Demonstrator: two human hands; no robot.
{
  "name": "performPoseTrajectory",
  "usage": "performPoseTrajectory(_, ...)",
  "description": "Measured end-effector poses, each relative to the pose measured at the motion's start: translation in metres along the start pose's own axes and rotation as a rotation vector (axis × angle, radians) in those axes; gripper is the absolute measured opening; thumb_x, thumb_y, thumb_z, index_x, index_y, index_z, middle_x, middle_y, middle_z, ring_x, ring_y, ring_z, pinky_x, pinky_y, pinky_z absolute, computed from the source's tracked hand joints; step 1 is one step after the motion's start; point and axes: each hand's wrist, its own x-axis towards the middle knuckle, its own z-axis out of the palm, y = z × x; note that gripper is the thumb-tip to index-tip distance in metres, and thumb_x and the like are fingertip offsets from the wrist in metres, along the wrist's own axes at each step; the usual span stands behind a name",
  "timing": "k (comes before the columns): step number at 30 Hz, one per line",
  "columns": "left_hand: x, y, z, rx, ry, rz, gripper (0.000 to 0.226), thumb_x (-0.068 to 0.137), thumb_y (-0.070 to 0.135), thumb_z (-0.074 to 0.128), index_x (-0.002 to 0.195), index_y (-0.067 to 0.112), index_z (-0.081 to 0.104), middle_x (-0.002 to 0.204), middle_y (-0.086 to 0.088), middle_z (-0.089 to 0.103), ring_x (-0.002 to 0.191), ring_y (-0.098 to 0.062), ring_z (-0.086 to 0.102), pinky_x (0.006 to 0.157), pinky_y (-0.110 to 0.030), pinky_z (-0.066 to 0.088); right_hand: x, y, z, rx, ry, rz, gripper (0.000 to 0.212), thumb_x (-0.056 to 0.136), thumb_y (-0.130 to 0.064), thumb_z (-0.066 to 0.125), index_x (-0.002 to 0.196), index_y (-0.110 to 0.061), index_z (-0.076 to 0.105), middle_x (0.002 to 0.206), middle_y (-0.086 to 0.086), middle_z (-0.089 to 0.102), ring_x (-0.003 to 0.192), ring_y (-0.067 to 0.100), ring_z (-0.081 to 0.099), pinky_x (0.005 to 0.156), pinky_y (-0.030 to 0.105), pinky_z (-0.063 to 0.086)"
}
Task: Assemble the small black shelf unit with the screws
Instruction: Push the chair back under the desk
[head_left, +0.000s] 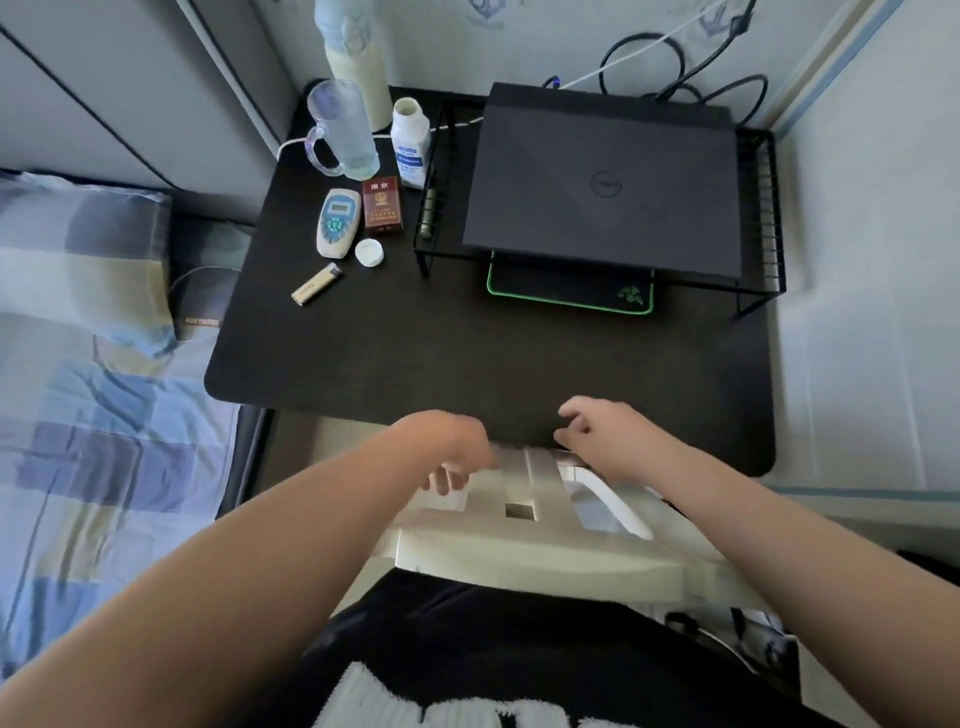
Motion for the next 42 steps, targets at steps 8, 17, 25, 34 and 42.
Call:
performPoseTrajectory(8,-0.028,-0.022,-0.026,0.095,0.529,0.279,0.055,0.099,0.054,0.045,0.146,0.027,0.044,0.145,0.0,0.051,0.129,-0.027,0.05,0.1,-0.042,0.046,-0.039,-0.022,0.001,-0.16,0.382,-0.159,0.059,0.102,-0.036,0.055,0.155,-0.024,0.033,0.156,-0.001,0.038,0.142,0.025,0.035,0.112,0.044,0.037)
performPoseTrajectory(17,-0.045,-0.056,-0.059,0.384,0.802,0.565,0.077,0.098,0.065,0.037,0.159,0.033,0.003,0.168,0.003,-0.009,0.154,-0.027,-0.015,0.123,-0.052,0.005,-0.059,-0.082,0.018,-0.138,0.649,0.085,0.072,0.103,-0.049,0.044,0.161,-0.031,0.005,0.17,-0.004,0.003,0.156,0.023,-0.002,0.123,0.048,0.013)
performPoseTrajectory(25,-0.074,-0.058,-0.066,0.556,0.804,0.816,0.075,0.098,0.067,0.03,0.159,0.034,0.001,0.167,0.005,-0.014,0.153,-0.025,-0.019,0.122,-0.051,-0.001,-0.107,-0.124,0.054,-0.022,0.834,0.353,0.074,0.103,-0.051,0.04,0.161,-0.032,0.0,0.17,-0.005,-0.007,0.156,0.022,-0.01,0.124,0.052,0.002)
performPoseTrajectory(34,-0.137,0.008,-0.013,0.788,0.816,1.196,0.074,0.098,0.067,0.026,0.16,0.034,0.001,0.168,0.003,-0.011,0.153,-0.025,-0.016,0.122,-0.051,0.0,-0.215,-0.104,0.126,0.084,1.023,0.652,0.074,0.101,-0.049,0.044,0.161,-0.032,0.004,0.17,-0.005,-0.004,0.156,0.022,-0.007,0.123,0.052,0.006)
performPoseTrajectory(42,-0.187,0.061,0.121,1.058,0.72,1.458,0.073,0.099,0.064,0.025,0.159,0.03,0.003,0.169,-0.002,-0.008,0.153,-0.029,-0.015,0.122,-0.053,-0.001,-0.315,-0.045,0.225,0.198,1.088,0.976,0.074,0.102,-0.052,0.041,0.161,-0.031,0.002,0.17,-0.003,-0.004,0.156,0.027,-0.005,0.123,0.053,0.002)
